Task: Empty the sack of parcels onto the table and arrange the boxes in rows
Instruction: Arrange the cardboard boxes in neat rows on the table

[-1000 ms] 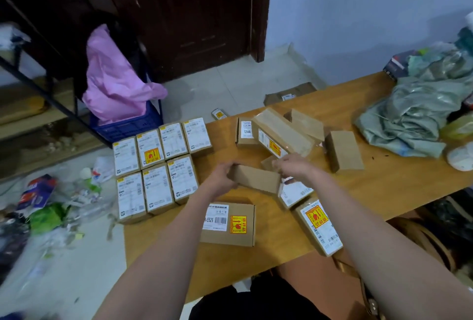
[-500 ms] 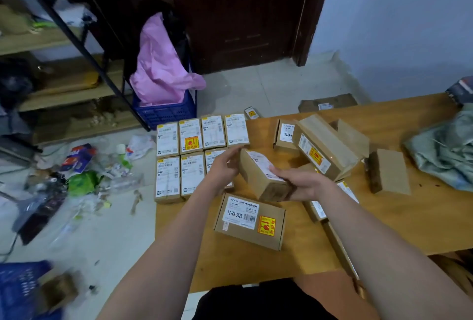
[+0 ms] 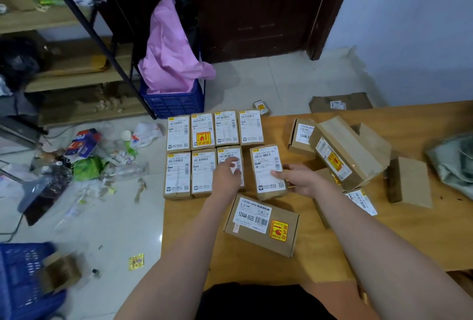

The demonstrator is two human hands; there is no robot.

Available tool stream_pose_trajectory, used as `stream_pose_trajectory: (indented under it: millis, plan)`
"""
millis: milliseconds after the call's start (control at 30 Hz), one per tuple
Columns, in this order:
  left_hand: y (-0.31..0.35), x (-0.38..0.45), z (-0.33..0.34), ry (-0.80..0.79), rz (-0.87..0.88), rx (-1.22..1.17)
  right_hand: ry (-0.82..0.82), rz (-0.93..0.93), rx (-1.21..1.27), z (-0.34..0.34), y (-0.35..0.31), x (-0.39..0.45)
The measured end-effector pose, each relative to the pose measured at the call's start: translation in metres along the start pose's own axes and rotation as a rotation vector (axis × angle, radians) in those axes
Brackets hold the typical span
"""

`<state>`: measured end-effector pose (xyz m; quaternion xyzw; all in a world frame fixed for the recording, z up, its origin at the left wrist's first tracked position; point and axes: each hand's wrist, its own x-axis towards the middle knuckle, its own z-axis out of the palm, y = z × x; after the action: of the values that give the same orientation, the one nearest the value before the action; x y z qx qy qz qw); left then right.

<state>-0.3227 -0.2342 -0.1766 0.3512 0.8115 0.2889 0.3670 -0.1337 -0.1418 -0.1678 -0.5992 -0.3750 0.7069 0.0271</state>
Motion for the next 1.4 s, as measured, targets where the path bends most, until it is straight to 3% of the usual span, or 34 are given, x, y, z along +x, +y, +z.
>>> stream_pose_trajectory:
  millis: [133, 233, 500, 1200, 1400]
  plan:
    - [-0.032, 0.015, -0.028, 0.280, -0.021, 0.193, 0.079, 0.030, -0.062, 0.006, -0.005, 0.024]
    - [-0.058, 0.023, -0.055, 0.358, -0.147, 0.240, 0.088, 0.076, -0.106, 0.013, -0.008, 0.037]
    - [-0.126, 0.043, -0.096, 0.217, -0.434, 0.140, 0.150, 0.121, -0.063, 0.016, 0.009, 0.078]
    - [-0.134, 0.040, -0.095, 0.182, -0.366, -0.119, 0.278, 0.021, -0.200, 0.050, -0.001, 0.072]
    - [-0.117, 0.037, -0.093, 0.289, -0.387, 0.051, 0.357, -0.009, -0.240, 0.044, -0.006, 0.052]
